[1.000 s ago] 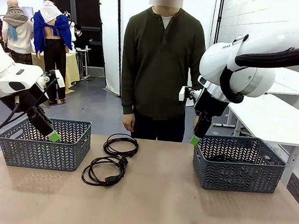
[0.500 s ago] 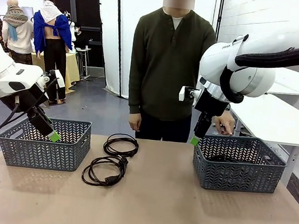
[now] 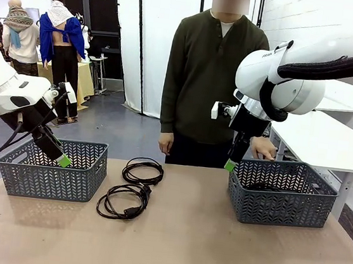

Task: Organize the cables according to human instructions.
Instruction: Pick up a bundle of cables and place it in the basket indicated by the human.

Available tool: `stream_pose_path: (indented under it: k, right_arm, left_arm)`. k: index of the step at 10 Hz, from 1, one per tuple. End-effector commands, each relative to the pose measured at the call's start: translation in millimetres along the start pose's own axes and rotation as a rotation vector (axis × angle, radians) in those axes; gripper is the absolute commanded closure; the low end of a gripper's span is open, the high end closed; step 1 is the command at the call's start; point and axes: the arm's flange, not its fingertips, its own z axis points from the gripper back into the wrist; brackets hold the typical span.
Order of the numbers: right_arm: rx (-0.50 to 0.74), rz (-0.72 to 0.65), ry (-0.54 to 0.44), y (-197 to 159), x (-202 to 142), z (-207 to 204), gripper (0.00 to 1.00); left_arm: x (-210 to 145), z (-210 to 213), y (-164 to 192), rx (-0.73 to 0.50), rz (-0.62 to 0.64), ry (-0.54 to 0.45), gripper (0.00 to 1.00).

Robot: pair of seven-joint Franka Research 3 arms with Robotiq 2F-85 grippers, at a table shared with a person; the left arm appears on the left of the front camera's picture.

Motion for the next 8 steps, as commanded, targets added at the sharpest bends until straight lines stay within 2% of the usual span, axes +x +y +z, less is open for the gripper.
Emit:
stream_pose_path:
  k: [1,8]
  right_arm:
    - [0.004,0.000,0.003,0.1,0.4,0.6,0.00]
    - [0.000,0.000,0.000,0.0,0.0,0.0,0.00]
  left_arm:
    - [-0.4,-1.3,1.9,0.009,-0.002,-0.007,0.00]
    - [-0.4,-1.3,1.9,0.009,-0.002,-0.007,0.00]
